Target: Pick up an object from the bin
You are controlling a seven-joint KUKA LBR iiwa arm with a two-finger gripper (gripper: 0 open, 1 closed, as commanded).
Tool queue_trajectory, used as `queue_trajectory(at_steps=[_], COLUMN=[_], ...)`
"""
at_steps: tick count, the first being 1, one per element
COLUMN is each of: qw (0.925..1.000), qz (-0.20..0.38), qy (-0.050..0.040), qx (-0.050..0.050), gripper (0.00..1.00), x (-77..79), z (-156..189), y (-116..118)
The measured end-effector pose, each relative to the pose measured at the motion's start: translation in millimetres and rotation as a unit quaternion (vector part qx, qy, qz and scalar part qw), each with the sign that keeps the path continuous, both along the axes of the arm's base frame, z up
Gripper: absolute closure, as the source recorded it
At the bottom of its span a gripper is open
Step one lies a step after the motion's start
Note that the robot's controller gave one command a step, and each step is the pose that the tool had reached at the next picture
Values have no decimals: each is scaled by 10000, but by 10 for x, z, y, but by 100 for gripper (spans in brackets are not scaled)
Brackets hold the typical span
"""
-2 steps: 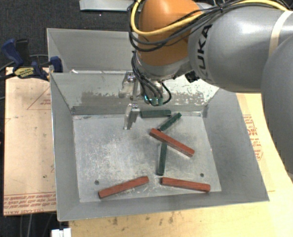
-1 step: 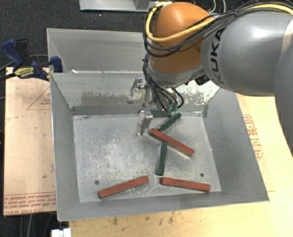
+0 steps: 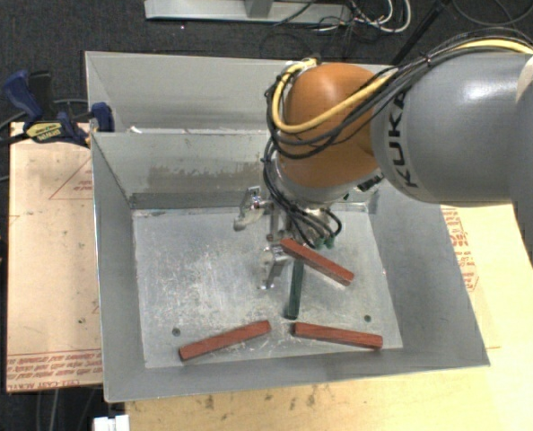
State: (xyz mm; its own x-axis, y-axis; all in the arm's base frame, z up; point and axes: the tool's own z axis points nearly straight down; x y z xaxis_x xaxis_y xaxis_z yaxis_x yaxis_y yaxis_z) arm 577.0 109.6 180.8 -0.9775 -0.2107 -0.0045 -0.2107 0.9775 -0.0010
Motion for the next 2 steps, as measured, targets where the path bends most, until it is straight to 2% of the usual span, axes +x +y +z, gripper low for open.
queue_trajectory(at_steps=[1,2], qw=[9996,9928], qz=[-281,-1202], qy=[23,20], qx=[11,11], gripper=[0,0], x=[-154,-144], z=[-371,-602], y=[-237,-574])
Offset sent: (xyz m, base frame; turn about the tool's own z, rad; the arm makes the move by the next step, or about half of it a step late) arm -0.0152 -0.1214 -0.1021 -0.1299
